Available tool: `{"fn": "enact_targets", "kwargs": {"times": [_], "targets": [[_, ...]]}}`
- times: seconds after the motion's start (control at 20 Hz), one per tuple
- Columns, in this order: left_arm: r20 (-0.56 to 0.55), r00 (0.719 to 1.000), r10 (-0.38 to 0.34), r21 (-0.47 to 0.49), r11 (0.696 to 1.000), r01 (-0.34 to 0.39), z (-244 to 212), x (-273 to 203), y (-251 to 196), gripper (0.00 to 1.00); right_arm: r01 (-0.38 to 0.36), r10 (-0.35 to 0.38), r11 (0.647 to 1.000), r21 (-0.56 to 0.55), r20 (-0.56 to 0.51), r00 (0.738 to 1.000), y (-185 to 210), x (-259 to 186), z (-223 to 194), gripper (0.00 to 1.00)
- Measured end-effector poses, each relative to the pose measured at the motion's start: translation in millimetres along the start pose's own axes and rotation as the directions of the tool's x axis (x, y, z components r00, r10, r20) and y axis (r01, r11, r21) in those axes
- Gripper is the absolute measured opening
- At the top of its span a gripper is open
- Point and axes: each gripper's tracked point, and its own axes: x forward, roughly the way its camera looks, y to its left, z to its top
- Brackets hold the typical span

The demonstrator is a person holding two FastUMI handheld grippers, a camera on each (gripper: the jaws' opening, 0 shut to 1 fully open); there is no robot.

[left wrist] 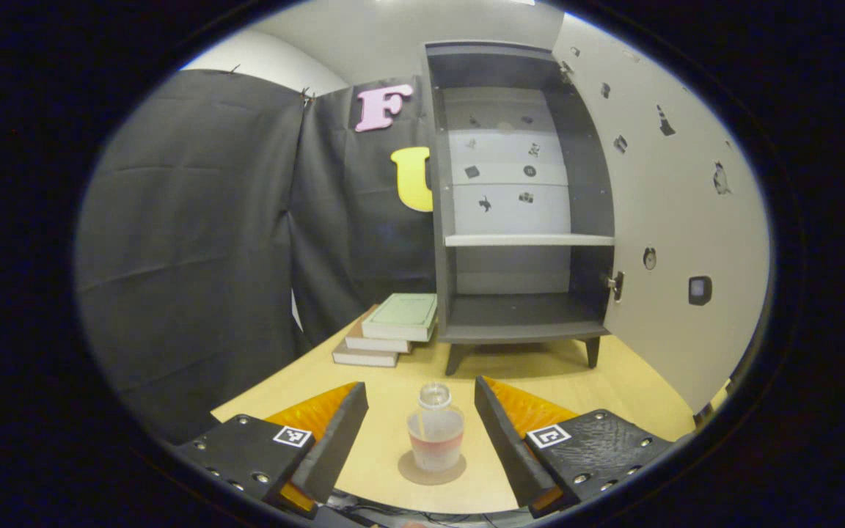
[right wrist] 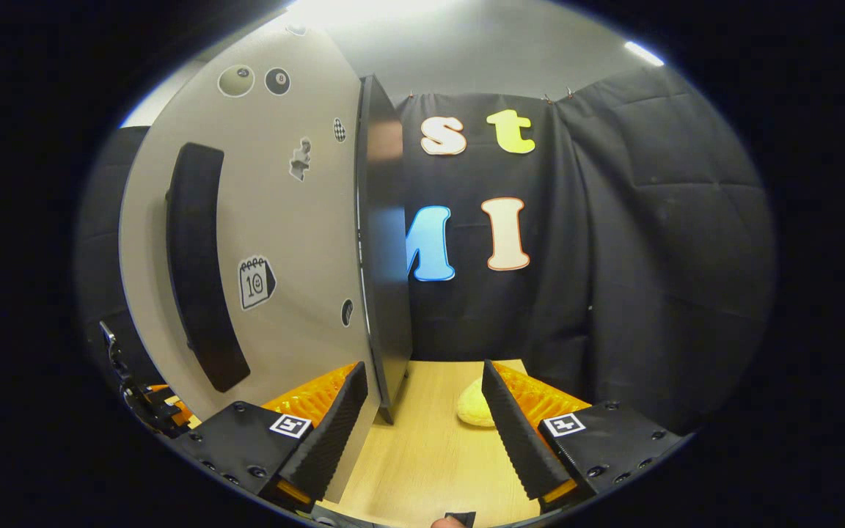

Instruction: Open the cabinet door with the right hand, grasp the bottle in the cabinet with the left hand and place it on the coaster, then close the cabinet door with the right hand.

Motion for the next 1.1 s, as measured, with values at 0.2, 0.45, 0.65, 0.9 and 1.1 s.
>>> {"fn": "enact_targets", "kwargs": {"times": [0.2,0.45,0.65,0.9,1.1], "targets": [[0.070,0.997,-0.010,0.009,1.000,0.009,57,-1,9,0.88,-0.015,0.014,1.000,0.013,0.038,0.999,13,-13,28,0.98],[0.150,0.986,-0.071,0.049,0.997,0.064,105,0,22,0.92,0.010,-0.013,0.999,0.031,0.084,0.996,35,-26,50,0.98],[0.161,0.981,-0.109,0.025,0.994,0.106,106,9,38,0.88,0.081,-0.080,0.997,-0.002,0.101,0.992,44,-32,57,0.91],[0.184,0.972,-0.145,0.018,0.989,0.144,111,14,65,0.88,0.180,-0.177,0.983,-0.022,0.107,0.978,49,-35,59,0.91],[0.191,0.967,-0.169,-0.011,0.985,0.174,108,20,82,0.88,0.192,-0.189,0.981,-0.016,0.115,0.975,62,-35,59,0.90]]}}
